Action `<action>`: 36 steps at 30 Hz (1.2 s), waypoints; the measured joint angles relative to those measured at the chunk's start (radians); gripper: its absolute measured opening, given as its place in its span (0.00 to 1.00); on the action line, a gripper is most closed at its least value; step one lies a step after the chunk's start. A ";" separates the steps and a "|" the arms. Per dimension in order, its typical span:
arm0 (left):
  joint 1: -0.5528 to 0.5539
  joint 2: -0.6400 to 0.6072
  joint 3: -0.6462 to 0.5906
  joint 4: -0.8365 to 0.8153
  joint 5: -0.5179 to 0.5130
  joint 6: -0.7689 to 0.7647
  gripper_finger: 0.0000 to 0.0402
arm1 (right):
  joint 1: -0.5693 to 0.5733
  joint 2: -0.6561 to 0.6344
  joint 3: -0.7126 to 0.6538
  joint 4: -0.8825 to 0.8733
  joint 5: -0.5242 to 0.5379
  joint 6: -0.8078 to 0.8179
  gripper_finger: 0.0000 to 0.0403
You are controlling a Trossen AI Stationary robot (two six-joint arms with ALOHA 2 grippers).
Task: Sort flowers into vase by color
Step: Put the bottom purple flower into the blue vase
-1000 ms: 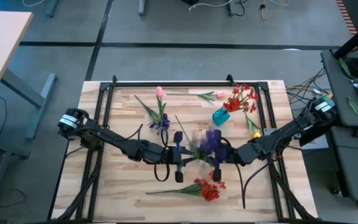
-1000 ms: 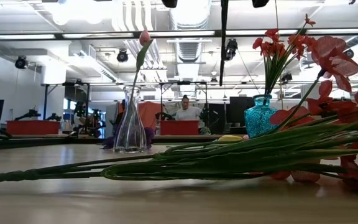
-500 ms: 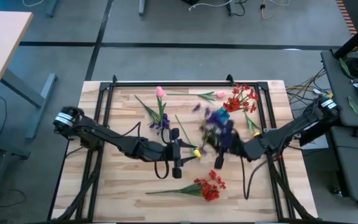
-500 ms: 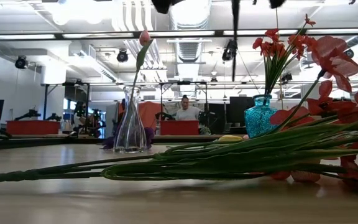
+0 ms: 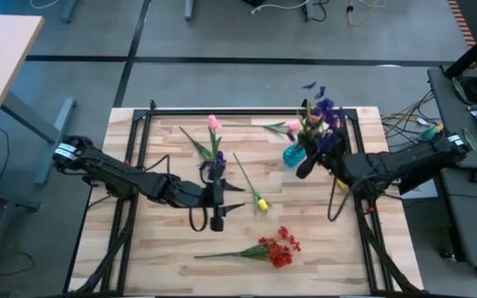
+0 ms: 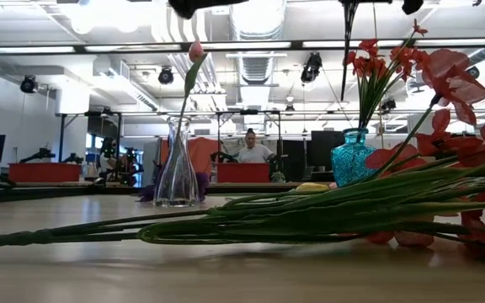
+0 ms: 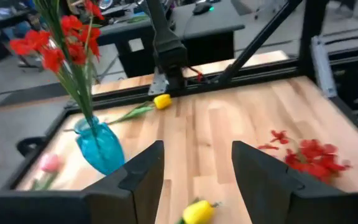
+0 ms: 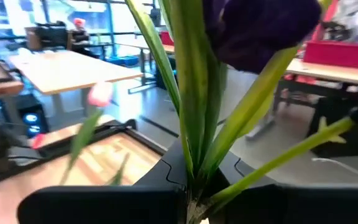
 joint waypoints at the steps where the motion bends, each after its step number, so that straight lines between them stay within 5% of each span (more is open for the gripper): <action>1: -0.002 -0.022 -0.024 0.009 0.010 -0.015 0.42 | -0.009 0.001 -0.001 -0.004 0.000 0.000 0.04; 19: -0.058 -0.423 -0.319 0.080 0.026 -0.120 0.39 | -0.104 0.047 -0.015 -0.097 0.012 0.050 0.04; 36: -0.058 -0.398 -0.334 0.070 0.024 -0.115 0.39 | -0.161 0.114 -0.018 -0.093 0.030 0.012 0.04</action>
